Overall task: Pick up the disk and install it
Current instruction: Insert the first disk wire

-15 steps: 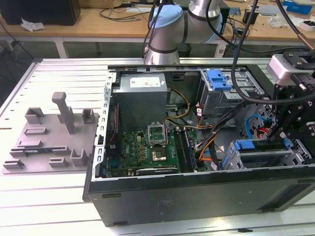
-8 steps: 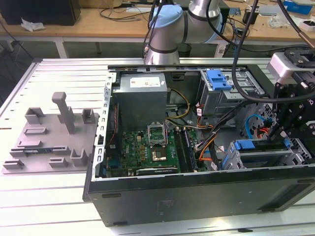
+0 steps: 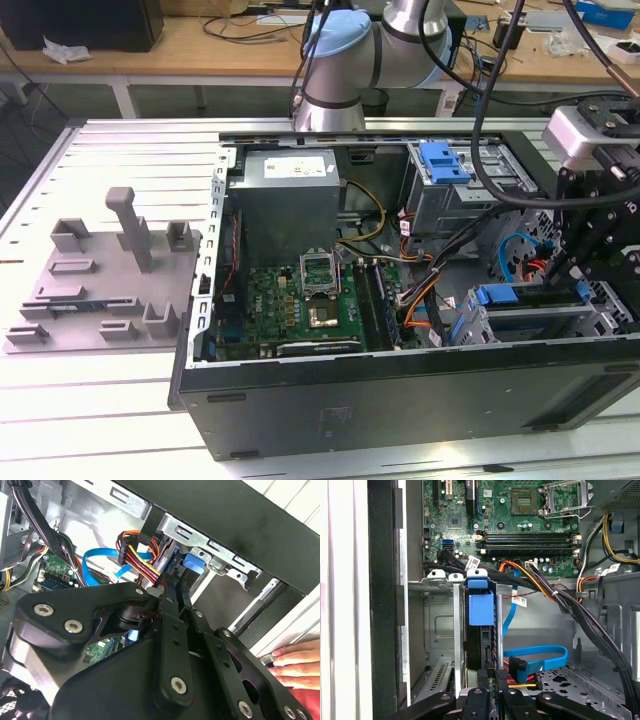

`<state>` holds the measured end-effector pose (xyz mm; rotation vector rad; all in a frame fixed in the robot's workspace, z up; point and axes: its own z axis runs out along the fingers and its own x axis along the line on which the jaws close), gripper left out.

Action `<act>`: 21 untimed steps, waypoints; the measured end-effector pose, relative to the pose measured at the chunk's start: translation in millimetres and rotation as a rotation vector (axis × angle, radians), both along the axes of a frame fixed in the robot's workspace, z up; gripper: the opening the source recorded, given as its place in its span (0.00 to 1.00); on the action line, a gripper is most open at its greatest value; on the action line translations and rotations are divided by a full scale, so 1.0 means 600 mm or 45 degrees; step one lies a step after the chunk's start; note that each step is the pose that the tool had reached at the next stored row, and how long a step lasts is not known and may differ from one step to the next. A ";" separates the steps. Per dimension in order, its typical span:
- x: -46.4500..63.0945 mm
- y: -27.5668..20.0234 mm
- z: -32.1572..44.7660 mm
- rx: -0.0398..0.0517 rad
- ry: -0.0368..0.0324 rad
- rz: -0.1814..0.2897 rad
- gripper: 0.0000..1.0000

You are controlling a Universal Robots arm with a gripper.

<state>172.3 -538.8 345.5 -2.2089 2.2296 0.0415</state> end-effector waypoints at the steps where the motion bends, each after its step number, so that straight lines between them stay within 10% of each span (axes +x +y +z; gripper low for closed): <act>1: 0.000 0.0007 0.000 0.000 0.0000 0.000 0.16; 21: 0.000 0.0013 -0.006 0.000 -0.0001 0.000 0.16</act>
